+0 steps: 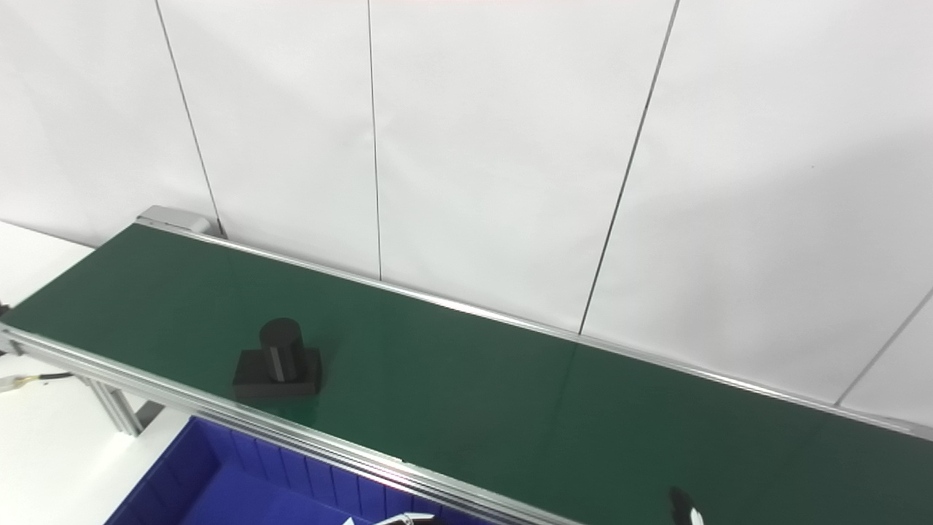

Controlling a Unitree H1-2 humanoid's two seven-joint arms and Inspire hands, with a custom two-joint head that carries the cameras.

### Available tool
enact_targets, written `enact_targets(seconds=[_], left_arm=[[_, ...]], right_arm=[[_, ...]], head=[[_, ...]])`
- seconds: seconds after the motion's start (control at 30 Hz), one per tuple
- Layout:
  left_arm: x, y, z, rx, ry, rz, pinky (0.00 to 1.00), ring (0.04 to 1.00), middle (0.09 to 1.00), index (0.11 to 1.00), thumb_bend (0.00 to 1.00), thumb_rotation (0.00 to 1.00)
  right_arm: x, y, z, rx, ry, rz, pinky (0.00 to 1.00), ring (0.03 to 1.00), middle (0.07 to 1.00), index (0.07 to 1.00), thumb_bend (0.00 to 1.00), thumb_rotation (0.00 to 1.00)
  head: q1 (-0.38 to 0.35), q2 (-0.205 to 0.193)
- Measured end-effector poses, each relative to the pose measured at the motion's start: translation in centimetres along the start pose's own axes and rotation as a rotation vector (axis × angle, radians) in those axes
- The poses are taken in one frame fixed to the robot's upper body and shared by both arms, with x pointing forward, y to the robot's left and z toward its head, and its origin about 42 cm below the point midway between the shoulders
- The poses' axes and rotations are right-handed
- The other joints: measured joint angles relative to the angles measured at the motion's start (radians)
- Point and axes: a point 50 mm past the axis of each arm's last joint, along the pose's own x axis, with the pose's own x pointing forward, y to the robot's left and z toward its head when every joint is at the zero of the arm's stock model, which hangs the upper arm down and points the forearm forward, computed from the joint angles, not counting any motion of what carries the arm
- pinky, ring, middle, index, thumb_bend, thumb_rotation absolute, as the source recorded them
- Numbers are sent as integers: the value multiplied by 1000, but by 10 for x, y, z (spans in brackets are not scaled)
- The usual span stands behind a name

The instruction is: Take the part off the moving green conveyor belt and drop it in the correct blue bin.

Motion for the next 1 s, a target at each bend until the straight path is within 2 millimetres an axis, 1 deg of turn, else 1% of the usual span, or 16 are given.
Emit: enact_targets(seconds=[0.03,0.1,0.13,0.17,0.2,0.27,0.3,0.4,0.43,0.47,0.5,0.57,0.63,0.73,0.8,1.0], left_arm=[[0,0,0,-5,-1,1,561,713,842,815,953,141],[0,1,-1,-3,2,0,586,729,841,815,949,131],[0,1,-2,-3,4,-1,629,751,840,814,945,119],[0,1,-3,-2,6,-2,629,751,840,814,945,119],[0,2,-3,0,7,-1,638,759,840,816,939,116],[0,3,-4,0,8,0,619,759,845,821,933,122],[1,4,-4,2,8,1,619,761,847,823,932,125],[1,7,-5,-1,7,3,585,746,862,835,916,124],[2,8,-5,-1,7,3,598,748,863,836,913,121],[2,9,-5,-7,5,4,642,761,864,838,910,115],[2,10,-5,-6,4,4,646,762,864,838,910,115],[3,12,-6,-2,3,3,695,779,862,838,905,110],[4,13,-7,2,4,2,649,775,867,841,899,105],[4,14,-7,4,4,1,661,783,875,846,889,96],[4,14,-7,4,4,1,706,802,878,847,881,92],[5,15,-6,2,1,-2,711,815,887,858,862,87]], right_arm=[[3,0,0,-4,-5,0,968,950,951,969,662,319],[8,0,1,-19,2,9,964,949,951,970,663,331],[10,0,1,-23,-1,14,960,947,953,968,662,328],[13,0,3,-27,-8,18,960,947,953,968,662,328],[15,-1,4,-29,-14,19,954,943,951,965,661,314],[22,-1,7,-39,-32,28,929,927,942,956,663,300],[25,0,8,-46,-39,32,921,923,939,954,664,296],[35,0,11,-65,-49,39,890,919,942,952,701,300],[39,-1,13,-71,-60,45,886,919,943,953,708,290],[42,-1,15,-79,-64,50,885,923,946,956,716,264],[47,-2,18,-87,-66,58,885,923,947,956,717,261],[54,-4,21,-101,-64,74,877,923,948,950,729,239],[62,-7,22,-117,-57,96,893,934,958,951,742,227],[73,-12,25,-138,-36,130,893,934,951,955,768,239],[80,-14,25,-148,-16,149,901,923,935,955,798,232],[102,-14,23,-169,8,171,903,914,920,975,819,230]], head=[[0,0],[-37,14],[-47,15],[-48,15],[-75,26],[-75,26],[-89,32],[-120,41],[-126,44],[-136,49],[-137,49],[-150,55],[-160,63],[-182,69],[-193,72],[-224,84]])
